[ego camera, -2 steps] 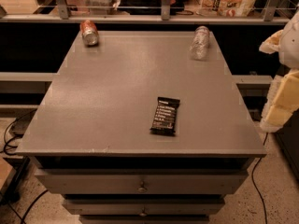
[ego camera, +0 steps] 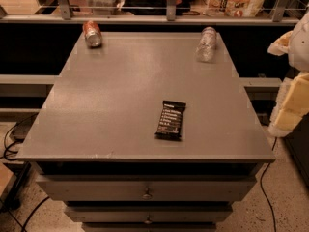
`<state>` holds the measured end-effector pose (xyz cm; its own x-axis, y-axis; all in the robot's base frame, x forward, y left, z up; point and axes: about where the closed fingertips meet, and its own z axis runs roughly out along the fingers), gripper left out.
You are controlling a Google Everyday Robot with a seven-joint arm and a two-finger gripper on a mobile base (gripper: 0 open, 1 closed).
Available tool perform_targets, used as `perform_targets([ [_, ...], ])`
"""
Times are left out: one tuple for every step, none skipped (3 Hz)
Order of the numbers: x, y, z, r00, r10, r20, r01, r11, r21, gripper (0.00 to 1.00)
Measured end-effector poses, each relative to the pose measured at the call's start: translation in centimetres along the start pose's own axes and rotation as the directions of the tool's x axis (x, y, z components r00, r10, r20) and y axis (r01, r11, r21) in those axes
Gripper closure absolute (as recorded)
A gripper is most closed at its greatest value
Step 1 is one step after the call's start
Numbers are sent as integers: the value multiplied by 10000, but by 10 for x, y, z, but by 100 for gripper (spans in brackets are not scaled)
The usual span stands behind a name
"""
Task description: Move water bottle near coke can
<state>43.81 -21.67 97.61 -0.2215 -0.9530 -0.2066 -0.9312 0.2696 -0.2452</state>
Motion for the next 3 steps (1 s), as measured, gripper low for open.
perform_targets([
  [-4,-2,-2,9998,-41,179,38,9999,149,0],
  [-17,-13,3,9915,157,1290,-201,9993,329,0],
  [-36,-41,24,9275,1437,3452,-1548,9879,47,0],
])
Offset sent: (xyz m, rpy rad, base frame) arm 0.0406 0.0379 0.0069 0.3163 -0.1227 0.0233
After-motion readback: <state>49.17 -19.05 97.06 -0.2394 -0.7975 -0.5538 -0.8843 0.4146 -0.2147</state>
